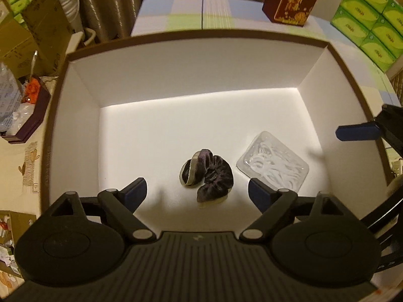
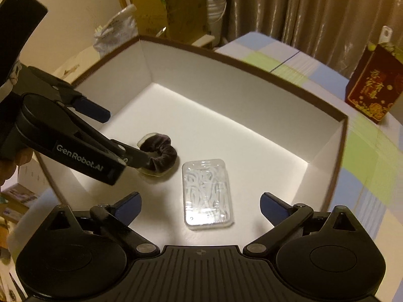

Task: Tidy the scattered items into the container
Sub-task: 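Open both grippers to release the items and lift out of the box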

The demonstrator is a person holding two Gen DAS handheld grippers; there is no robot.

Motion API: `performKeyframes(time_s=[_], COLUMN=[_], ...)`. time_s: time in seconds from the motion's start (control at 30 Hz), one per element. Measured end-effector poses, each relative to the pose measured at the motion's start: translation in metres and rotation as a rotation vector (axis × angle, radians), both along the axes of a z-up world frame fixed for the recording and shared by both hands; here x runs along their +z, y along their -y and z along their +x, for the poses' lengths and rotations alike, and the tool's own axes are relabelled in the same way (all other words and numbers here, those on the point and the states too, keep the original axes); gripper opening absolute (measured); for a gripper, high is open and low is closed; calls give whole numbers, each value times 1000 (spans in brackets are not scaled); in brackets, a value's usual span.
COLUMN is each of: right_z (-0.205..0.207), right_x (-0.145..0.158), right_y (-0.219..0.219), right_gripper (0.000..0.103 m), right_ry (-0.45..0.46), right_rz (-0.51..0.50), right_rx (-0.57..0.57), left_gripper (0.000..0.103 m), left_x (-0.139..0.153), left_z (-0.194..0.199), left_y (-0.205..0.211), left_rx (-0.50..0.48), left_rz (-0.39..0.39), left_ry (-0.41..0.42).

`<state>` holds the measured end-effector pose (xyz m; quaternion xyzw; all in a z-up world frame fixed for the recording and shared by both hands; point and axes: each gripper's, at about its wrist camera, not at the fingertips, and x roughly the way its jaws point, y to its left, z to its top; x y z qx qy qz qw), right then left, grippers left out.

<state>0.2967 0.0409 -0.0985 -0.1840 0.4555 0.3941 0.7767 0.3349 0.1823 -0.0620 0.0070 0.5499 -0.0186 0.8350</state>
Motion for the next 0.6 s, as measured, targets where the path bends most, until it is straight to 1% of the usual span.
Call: performKeyframes(time_s=[0.17,0.43,0.6], right_z=[-11,-27,-45], right_x=[14,35,47], right_y=[11,30,36], right_gripper=[100,101,101], right_ry=[41,92,132], right_rz=[16,95,119], right_rx=[-37,-121,-123], left_gripper=[87,89,91], left_x=[21,48,62], left_z=[-17,-48,-69], left_y=[3,10,16], left_rx=[19,39,48], left_rz=[24,38,55], left_ry=[51,120,161])
